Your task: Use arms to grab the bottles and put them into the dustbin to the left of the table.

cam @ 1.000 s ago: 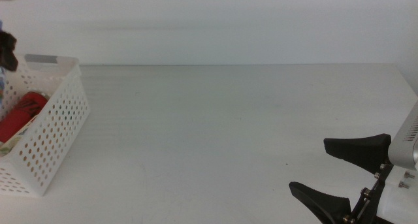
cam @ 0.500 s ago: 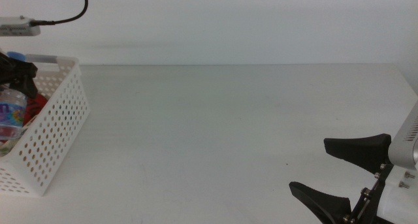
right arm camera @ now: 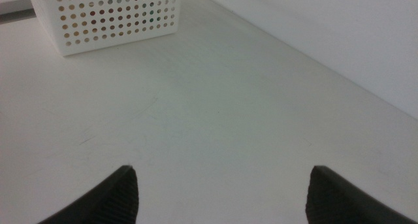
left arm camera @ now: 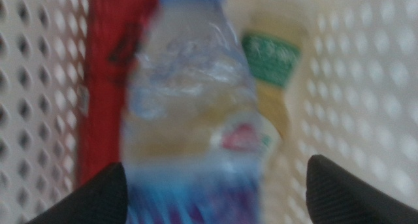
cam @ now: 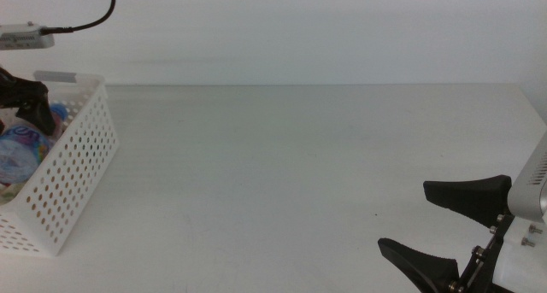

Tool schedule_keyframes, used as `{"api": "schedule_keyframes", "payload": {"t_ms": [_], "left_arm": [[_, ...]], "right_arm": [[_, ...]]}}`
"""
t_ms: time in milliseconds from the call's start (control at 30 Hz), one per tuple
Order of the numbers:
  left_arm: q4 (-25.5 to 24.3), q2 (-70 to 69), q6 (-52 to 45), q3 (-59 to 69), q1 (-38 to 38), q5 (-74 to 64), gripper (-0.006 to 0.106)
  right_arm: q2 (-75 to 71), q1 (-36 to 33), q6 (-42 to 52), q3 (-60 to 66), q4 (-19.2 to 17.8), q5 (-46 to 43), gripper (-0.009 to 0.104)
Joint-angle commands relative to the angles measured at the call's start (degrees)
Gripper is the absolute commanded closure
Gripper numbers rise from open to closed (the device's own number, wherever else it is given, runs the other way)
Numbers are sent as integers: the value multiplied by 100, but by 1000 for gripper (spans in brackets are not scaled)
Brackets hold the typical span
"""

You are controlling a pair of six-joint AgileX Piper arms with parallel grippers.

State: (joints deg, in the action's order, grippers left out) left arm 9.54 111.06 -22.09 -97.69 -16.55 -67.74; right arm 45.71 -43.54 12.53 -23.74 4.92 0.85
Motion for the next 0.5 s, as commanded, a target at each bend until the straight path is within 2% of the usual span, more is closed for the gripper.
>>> {"api": "schedule_keyframes", "payload": {"t_ms": [0, 267, 467], "left_arm": [[138, -499, 203, -219, 113, -220, 10], [159, -1698, 424, -154, 428, -203, 10], [430, -3076, 410, 944, 580, 619, 10]], "right_arm": [[-41, -19, 30, -146, -59, -401, 28], [-41, -19, 30, -146, -59, -401, 28], [-41, -19, 30, -146, -59, -401, 28]]}}
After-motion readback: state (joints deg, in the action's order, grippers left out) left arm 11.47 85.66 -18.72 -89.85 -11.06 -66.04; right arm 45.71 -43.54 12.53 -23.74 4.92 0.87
